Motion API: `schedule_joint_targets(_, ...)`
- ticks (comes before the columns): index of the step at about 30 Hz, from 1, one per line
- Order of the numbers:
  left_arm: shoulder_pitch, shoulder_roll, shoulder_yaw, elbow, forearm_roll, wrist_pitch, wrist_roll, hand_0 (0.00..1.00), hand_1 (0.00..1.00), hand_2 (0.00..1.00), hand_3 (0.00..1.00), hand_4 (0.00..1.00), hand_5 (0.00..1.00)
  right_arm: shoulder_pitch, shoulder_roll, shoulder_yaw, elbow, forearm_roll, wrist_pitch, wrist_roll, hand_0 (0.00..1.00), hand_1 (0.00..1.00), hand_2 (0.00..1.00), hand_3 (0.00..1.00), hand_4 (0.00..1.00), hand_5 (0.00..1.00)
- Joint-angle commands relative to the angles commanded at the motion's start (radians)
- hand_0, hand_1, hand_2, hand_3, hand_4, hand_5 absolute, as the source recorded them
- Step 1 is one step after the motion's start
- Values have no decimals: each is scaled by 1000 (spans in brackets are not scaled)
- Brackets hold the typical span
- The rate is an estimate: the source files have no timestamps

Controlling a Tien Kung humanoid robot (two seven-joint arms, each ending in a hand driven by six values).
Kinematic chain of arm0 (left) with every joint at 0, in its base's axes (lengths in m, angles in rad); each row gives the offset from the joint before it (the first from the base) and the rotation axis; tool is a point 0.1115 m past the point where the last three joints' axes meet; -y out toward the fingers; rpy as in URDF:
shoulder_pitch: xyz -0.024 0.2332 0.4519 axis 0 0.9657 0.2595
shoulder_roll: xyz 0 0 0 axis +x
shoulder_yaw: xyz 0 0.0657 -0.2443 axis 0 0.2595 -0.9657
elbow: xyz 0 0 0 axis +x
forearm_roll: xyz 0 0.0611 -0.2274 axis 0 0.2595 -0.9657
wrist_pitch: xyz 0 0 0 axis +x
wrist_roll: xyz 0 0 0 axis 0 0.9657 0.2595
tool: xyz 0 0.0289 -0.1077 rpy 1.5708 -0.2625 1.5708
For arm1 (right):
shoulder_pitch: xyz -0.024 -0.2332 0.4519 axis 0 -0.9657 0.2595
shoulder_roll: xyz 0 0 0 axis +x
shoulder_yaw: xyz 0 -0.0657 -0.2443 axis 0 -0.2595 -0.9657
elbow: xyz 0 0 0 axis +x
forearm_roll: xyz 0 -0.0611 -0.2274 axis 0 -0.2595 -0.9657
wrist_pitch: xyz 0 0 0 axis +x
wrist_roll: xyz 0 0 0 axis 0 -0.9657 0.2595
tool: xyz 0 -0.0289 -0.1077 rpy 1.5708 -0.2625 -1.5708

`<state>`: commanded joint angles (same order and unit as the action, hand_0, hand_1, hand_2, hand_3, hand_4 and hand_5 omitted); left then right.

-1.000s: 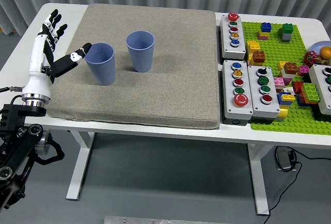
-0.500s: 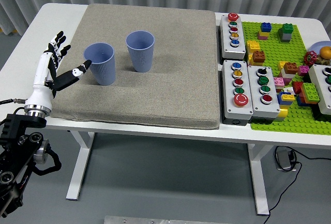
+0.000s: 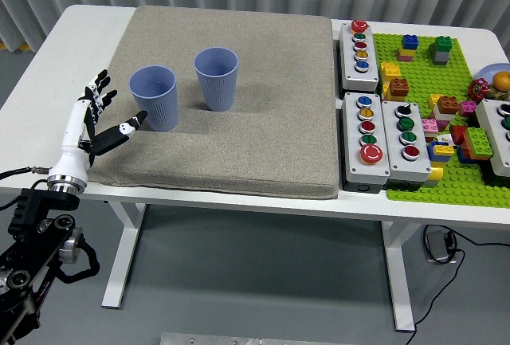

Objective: Pick cup pour cup place

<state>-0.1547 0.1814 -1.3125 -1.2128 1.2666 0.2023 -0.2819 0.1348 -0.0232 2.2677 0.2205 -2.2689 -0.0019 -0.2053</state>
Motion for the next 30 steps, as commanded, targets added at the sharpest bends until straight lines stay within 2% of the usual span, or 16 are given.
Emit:
schedule_joint_targets(7, -39, -7, 17, 80, -6, -6, -1, 902, 897, 998, 998, 873, 171, 4, 1, -5, 0, 0, -2, -1, 690, 654, 595, 581, 2, 193)
schedule_joint_targets(11, -55, -9, 28, 107, -10, -5, -2, 902, 896, 998, 998, 871, 171, 5, 1, -7, 0, 0, -2, -3, 690, 654, 595, 581, 2, 192)
schedule_joint_targets(30, -129, -11, 57, 171, -10, -24, 3, 901, 894, 998, 998, 872, 184, 10, 0, -7, 0, 0, -3, -4, 690, 654, 595, 581, 2, 188)
